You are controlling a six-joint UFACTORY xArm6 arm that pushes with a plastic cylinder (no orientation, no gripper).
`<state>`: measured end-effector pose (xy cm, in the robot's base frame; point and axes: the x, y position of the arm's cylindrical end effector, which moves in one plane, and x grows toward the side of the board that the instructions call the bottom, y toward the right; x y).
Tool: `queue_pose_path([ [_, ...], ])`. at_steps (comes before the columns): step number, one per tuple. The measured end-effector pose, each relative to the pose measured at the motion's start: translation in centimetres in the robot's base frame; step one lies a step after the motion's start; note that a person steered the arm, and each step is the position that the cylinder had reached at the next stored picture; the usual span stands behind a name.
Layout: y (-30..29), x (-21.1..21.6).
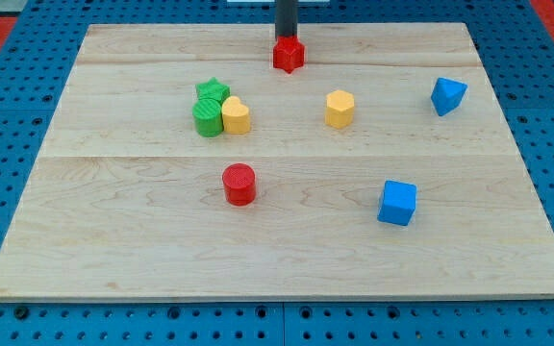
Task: Push the red star closer to the yellow heart
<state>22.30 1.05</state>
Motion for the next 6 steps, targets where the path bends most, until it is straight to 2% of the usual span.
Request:
queue_pose_path([
  [6, 0.3, 4.2],
])
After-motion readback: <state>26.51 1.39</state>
